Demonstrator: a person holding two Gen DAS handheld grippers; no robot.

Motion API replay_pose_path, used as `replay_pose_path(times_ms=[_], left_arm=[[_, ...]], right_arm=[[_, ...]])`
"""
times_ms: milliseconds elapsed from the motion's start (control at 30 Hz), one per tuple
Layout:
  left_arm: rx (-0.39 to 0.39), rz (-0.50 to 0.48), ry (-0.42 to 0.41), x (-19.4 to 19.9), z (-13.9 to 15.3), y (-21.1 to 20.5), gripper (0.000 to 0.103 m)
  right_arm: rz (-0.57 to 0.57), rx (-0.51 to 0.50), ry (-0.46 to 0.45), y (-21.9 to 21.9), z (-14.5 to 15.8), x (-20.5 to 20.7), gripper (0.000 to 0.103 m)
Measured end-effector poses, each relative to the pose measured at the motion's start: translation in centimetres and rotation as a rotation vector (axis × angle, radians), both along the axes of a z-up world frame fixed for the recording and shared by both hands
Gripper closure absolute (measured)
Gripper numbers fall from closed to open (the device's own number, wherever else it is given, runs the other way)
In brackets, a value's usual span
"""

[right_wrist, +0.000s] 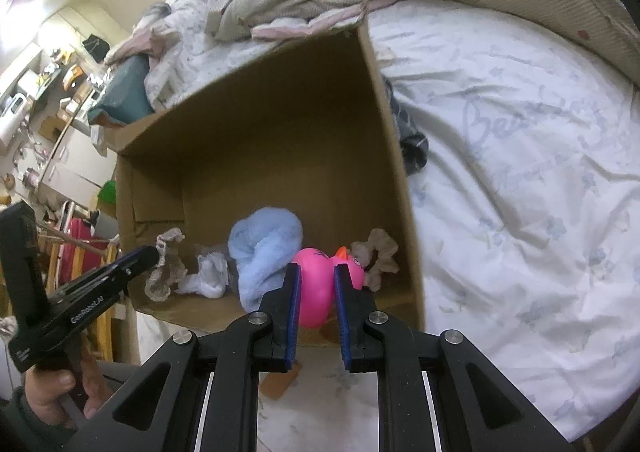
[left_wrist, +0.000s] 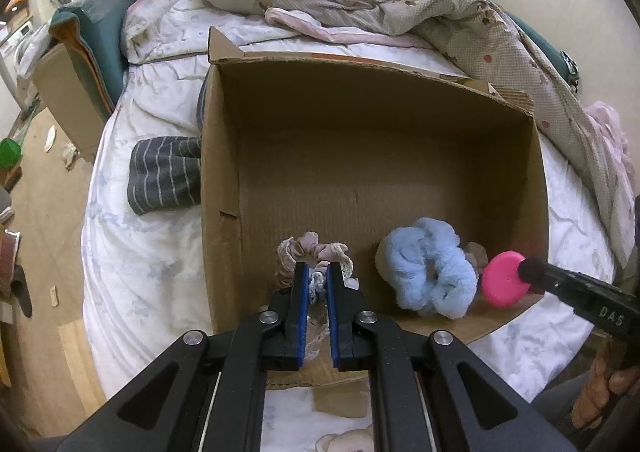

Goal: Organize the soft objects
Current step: 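Lift the duck and scrunchie and carry both over the box, then open the left gripper to drop the scrunchie while the right releases the duck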

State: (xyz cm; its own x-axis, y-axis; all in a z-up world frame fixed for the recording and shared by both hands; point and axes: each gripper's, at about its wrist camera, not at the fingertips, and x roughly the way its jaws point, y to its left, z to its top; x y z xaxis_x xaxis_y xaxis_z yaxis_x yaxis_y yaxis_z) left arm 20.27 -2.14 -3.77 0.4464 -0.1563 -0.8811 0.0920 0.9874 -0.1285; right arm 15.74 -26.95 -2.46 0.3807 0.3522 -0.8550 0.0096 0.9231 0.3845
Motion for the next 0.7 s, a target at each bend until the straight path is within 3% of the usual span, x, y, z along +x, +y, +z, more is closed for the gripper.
replay_pose_path(times_ms=[700], left_arm=[[-0.007, -0.014, -0.017, -0.6, 0.5, -0.4, 0.092]], right_arm=[[0.009, -0.013, 0.05, 0.9, -1.5, 0.7, 0.085]])
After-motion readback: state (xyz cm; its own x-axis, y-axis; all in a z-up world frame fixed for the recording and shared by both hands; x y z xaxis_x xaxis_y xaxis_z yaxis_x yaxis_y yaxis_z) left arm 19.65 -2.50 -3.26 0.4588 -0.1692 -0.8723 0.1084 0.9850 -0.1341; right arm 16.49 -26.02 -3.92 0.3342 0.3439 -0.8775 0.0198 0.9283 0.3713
